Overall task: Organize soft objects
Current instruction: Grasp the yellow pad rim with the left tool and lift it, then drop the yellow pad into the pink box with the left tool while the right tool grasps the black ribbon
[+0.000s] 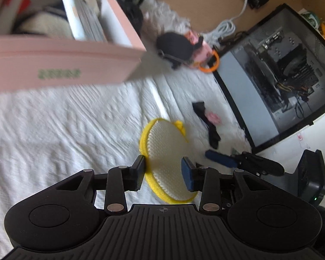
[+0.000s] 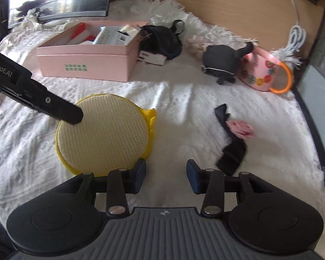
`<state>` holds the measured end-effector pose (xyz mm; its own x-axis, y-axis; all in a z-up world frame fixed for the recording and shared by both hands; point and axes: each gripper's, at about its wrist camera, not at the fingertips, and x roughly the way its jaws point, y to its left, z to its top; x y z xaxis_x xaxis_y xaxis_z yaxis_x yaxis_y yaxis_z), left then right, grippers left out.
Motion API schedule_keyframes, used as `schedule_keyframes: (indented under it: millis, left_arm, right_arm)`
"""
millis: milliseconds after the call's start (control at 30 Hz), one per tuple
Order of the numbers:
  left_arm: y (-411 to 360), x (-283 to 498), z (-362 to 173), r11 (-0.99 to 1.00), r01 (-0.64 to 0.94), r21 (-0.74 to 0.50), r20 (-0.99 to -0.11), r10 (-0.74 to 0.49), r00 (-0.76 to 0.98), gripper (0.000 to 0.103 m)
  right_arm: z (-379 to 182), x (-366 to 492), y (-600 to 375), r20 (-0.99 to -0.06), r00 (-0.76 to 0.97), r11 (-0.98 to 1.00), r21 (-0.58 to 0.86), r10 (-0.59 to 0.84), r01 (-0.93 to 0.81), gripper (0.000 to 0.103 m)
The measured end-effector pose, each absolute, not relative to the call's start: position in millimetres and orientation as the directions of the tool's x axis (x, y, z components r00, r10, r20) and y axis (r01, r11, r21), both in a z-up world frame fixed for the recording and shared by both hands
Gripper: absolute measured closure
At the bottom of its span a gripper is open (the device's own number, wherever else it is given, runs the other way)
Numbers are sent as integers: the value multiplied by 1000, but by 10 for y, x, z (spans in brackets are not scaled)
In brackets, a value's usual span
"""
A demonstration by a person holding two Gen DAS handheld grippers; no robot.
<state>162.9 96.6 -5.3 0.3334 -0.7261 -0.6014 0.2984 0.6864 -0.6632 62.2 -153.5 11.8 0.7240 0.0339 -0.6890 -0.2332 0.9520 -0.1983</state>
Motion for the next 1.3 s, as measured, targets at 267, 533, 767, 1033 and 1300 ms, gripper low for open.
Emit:
schedule_keyframes:
  millis: [267,533,767,1033,1300]
  left_arm:
    - [712,1544,99,636,365,-680,-548,-772,323,79]
    - [400,1701,43,634,324,-702,-548,-772,323,80]
    - [339,1587,143,717,328,-615,-582,-693,424,83]
    - [276,1310,347,806,344,-482,-623,-591,513,83]
    - [326,1073,491,849,362,-385,-664,-527,530,83]
  right_arm:
    - [99,484,-1556,-666,746,938,-268,-15,-221,62]
    - [96,444,-1620,-669,743,936,-259,6,-240,62]
    - [286,438,-1829,-656,754,954,-199,42,-226,61]
    - [302,1028,-2289,-654,756,995,-88,-26,-43,48]
    - [218,1245,-2314,-687,727,994,-69,16,-86,82]
